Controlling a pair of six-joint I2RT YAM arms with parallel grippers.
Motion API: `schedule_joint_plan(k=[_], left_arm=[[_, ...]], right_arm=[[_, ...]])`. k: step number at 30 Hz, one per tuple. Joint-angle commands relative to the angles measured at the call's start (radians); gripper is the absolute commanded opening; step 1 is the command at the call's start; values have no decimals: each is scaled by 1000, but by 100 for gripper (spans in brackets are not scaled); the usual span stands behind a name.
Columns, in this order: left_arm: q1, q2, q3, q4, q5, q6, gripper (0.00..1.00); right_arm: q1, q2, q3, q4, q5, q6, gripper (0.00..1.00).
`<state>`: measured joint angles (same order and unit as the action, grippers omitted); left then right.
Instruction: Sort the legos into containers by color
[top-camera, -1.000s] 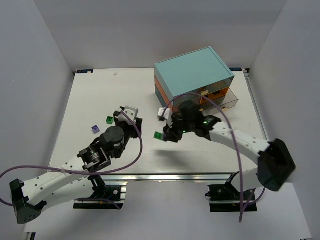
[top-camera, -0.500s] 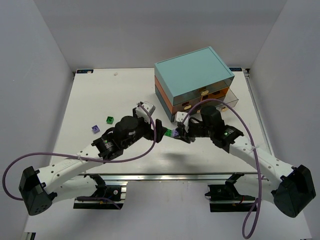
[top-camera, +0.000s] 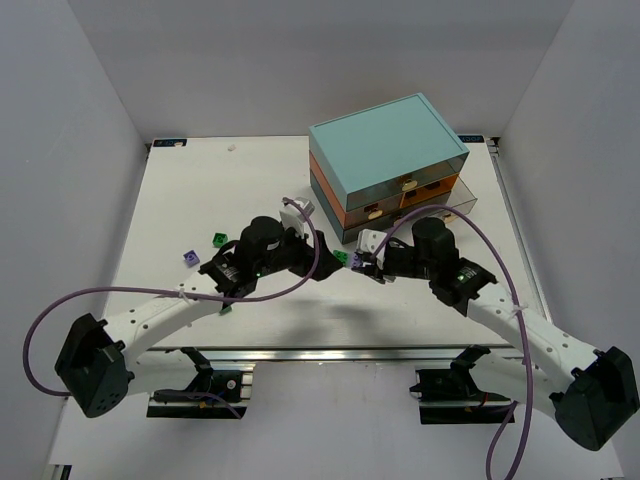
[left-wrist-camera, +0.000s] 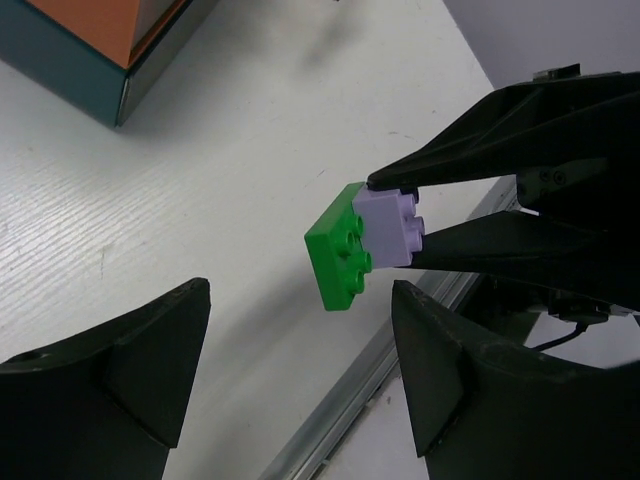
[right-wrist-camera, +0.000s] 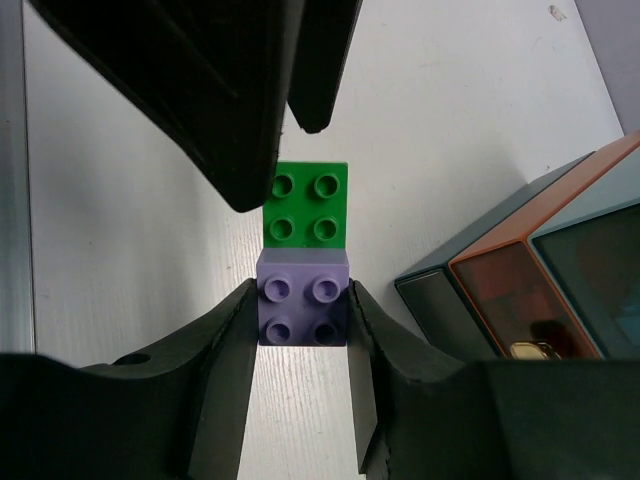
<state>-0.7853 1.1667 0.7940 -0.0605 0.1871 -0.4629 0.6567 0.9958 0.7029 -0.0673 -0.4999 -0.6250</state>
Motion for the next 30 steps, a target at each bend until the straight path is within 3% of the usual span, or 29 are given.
schedule_joint_plan(k=[1, 7, 16, 19, 26, 30], left_arm=[[27, 19, 31, 86, 126, -69, 82], [69, 60, 22, 157, 225, -123, 66], [89, 116, 27, 186, 302, -141, 57], [89, 142, 33, 188, 331, -146, 48], [89, 154, 47, 174, 327, -145, 1], [118, 139, 60, 91, 252, -128, 0]], right_arm=[[-6, -25, -14, 55, -6, -22, 0], [-8, -36, -22, 55, -22, -31, 0], [-9, -42, -31, 55, -48, -36, 0], [-8, -37, -34, 55, -49, -32, 0], [-9, -37, -37, 90, -32, -33, 0], [-28, -52, -34, 90, -22, -27, 0]])
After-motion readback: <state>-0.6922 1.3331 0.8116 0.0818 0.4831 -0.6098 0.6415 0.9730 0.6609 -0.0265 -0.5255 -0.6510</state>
